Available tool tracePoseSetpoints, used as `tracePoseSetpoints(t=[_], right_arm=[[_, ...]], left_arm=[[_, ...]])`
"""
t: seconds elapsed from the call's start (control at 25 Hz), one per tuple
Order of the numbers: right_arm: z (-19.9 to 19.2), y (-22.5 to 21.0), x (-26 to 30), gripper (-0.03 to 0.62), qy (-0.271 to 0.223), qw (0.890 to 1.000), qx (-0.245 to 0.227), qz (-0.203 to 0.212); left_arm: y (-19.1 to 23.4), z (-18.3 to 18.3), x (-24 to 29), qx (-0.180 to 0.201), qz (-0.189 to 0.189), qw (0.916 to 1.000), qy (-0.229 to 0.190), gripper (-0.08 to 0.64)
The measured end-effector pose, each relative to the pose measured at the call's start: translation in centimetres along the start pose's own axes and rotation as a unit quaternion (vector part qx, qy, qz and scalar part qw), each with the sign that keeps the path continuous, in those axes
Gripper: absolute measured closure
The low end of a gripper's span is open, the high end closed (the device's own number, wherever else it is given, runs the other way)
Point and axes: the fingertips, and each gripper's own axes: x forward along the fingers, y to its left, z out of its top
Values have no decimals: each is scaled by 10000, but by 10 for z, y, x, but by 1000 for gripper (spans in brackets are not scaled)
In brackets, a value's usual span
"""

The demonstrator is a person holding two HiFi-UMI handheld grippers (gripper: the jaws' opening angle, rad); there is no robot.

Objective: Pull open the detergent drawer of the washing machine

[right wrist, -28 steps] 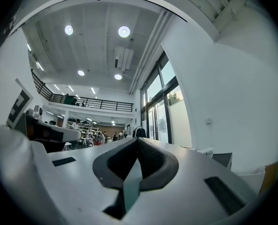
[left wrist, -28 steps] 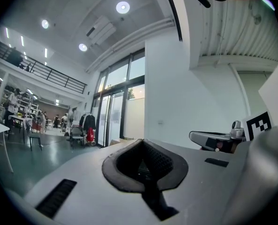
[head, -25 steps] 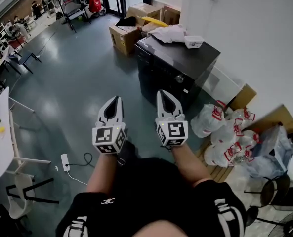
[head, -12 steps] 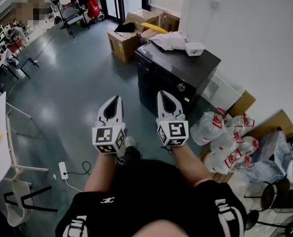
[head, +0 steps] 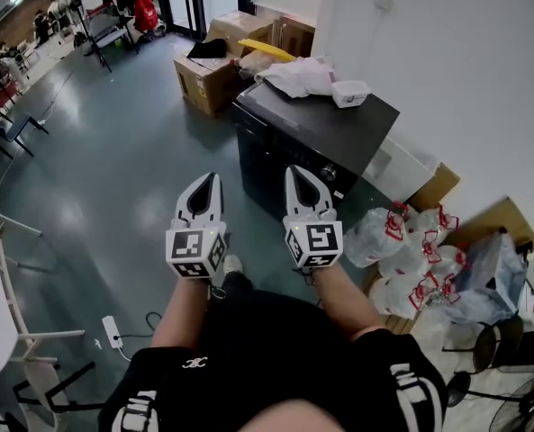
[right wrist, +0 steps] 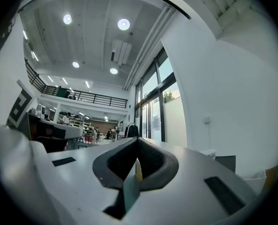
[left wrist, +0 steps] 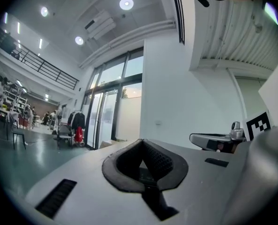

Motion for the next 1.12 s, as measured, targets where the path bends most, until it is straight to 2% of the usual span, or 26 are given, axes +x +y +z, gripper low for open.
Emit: tracePoseSetpoints(t=[0.24,0.76,1.12], right_arm=[[-14,-10,81,591,166,9997,-38,-181],[-49,-36,223,591,473,9966,-4,-675],[-67,-62,288,591,464,9940,50,-986]], left_arm=[[51,-7,76,-332,-264,9990,137,558],[138,-18,211,-420,-777,9952,415,558],[176,-37,282,-362,-952,9932,568,558]])
